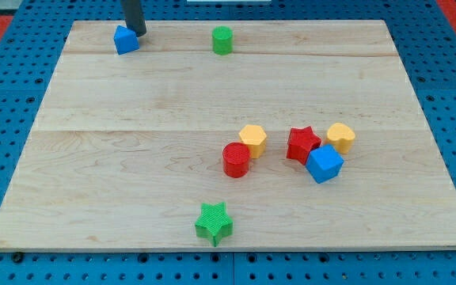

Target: Slightly move blue triangle below

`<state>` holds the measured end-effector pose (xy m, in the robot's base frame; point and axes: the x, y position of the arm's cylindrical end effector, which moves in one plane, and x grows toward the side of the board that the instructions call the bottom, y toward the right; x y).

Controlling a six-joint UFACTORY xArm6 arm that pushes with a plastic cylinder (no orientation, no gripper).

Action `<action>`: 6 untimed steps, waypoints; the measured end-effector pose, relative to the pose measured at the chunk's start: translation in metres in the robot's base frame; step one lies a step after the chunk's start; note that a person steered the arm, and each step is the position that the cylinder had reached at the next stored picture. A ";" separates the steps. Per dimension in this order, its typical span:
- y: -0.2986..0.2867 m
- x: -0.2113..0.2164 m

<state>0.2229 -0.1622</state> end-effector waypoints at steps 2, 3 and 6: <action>0.020 0.002; 0.001 0.002; -0.022 -0.012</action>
